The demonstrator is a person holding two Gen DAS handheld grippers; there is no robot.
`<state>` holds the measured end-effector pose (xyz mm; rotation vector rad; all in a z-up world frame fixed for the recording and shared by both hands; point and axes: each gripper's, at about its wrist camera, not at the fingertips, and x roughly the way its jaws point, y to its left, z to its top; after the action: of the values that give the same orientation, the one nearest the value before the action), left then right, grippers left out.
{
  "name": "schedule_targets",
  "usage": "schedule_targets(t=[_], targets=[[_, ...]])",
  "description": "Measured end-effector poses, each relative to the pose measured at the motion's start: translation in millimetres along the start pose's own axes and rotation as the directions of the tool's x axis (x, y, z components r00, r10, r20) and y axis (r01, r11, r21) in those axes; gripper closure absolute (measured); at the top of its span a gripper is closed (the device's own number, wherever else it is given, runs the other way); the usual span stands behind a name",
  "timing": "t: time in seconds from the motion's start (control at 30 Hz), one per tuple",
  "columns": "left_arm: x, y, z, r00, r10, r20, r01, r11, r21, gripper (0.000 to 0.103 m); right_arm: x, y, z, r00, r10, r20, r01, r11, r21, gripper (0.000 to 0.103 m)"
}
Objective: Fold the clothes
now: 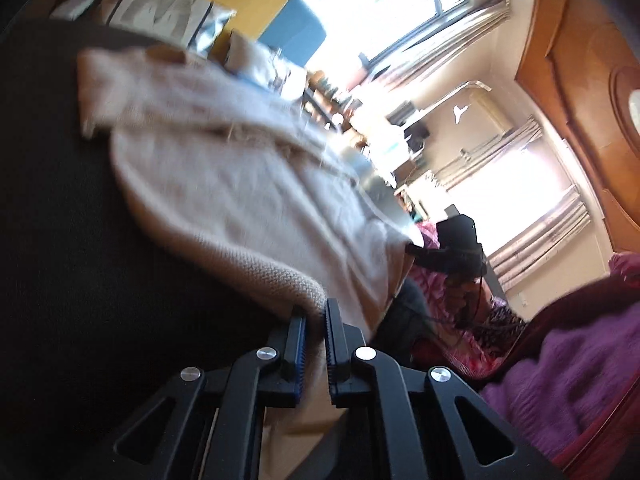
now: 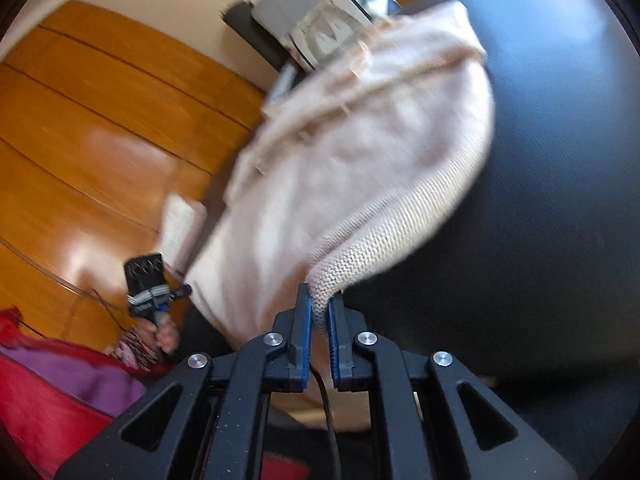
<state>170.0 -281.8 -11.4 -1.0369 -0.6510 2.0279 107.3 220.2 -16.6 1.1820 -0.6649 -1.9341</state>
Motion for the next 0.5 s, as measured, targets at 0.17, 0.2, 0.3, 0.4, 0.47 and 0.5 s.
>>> schedule_targets(t=[0.17,0.2,0.3,0.4,0.47,0.5], targets=[[-15,19,44,0.989,0.072,0.131,-0.069,0.997,-0.03,0.096,-10,-3,46,0.987,0.008,0.161,-0.01,1.0,0.015,0.096],[-16,29,52,0.984,0.098,0.148,-0.09,0.994,-0.059,0.096,-11,-7,54,0.983,0.005,0.184,-0.011,0.999,0.032,0.096],[-11,61,65,0.972,0.168,0.162,-0.143,0.978,-0.152,0.096,-2,-23,76,0.977,-0.03,0.213,0.009,0.995,0.097,0.096],[9,85,64,0.973,0.193,0.129,-0.159,0.959,-0.236,0.096,16,-43,84,0.983,-0.065,0.172,0.036,0.985,0.167,0.096],[21,93,58,0.976,0.185,0.113,-0.147,0.948,-0.283,0.09,21,-55,84,0.986,-0.085,0.141,0.054,0.977,0.207,0.092],[24,96,54,0.979,0.173,0.111,-0.132,0.943,-0.305,0.088,21,-58,84,0.986,-0.093,0.136,0.06,0.972,0.228,0.091]])
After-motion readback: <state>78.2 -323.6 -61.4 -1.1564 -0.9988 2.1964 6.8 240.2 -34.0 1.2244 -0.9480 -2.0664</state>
